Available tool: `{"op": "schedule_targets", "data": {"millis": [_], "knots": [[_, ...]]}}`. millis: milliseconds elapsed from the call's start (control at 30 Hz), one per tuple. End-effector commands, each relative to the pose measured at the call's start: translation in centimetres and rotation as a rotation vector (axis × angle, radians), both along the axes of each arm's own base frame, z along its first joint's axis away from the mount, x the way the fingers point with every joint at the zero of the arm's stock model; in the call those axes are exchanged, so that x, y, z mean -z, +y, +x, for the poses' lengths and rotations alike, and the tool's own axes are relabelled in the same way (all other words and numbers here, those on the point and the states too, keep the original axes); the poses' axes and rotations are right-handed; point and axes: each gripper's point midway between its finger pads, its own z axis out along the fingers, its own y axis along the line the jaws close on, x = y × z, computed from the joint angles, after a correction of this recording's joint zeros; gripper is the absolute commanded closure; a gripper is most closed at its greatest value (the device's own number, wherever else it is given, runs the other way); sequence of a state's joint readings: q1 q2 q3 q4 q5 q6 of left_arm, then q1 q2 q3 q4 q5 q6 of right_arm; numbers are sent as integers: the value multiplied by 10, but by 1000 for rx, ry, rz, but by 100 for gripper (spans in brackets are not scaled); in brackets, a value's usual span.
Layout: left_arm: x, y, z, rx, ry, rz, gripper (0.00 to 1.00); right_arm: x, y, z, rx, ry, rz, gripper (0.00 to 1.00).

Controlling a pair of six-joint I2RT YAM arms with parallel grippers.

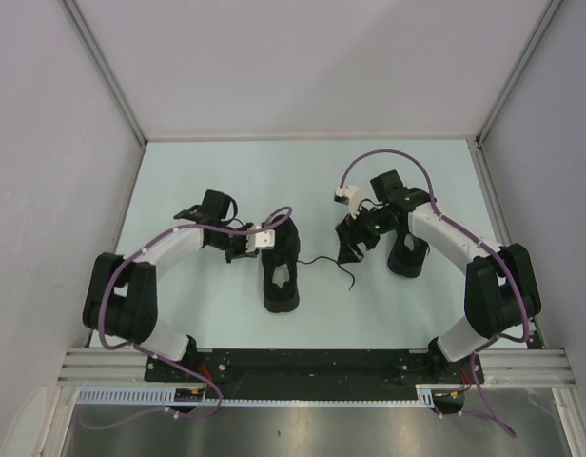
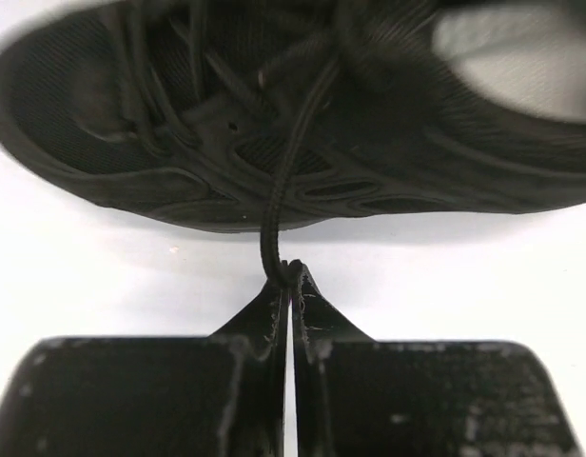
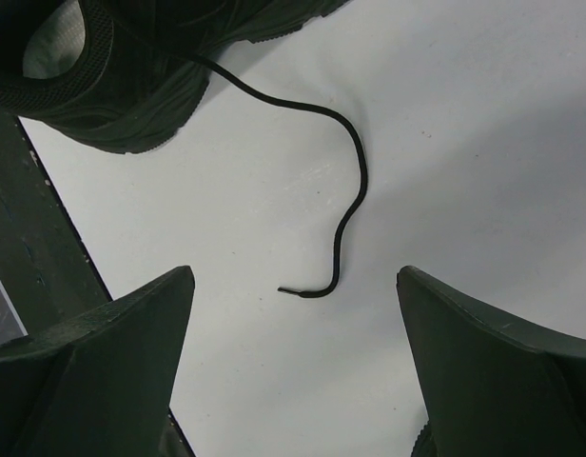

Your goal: Tie the shoes

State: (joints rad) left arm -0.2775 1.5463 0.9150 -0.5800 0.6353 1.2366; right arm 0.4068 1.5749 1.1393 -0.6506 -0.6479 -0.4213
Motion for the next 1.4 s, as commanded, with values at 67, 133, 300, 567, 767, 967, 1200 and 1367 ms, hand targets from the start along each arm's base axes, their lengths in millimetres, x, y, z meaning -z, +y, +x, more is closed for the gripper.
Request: {"op": "schedule_targets", "data": {"millis": [67, 133, 300, 567, 767, 967, 1200, 1367], "knots": [[-58, -20, -23, 25, -20, -191, 100, -8, 12, 6, 19, 30, 74, 11], [-76, -27, -31, -1, 11, -268, 100, -8, 16, 8, 26, 42, 94, 12], [-110, -45, -27, -132, 61, -456, 100, -11, 28, 14, 64, 75, 155, 13], [-112, -58, -19, -274, 170, -564, 100, -4, 42, 6, 44, 90, 163, 29], [-109, -63, -12, -309, 188, -598, 100, -10, 53, 4, 33, 77, 203, 45], [-108, -67, -8, -305, 190, -607, 100, -28, 74, 11, 27, 24, 277, 61], [-109, -68, -6, -314, 197, -613, 100, 20, 73, 8, -8, -37, 86, 58], [-109, -67, -6, -309, 187, -606, 100, 44, 58, 16, 17, -100, -67, 56]]}}
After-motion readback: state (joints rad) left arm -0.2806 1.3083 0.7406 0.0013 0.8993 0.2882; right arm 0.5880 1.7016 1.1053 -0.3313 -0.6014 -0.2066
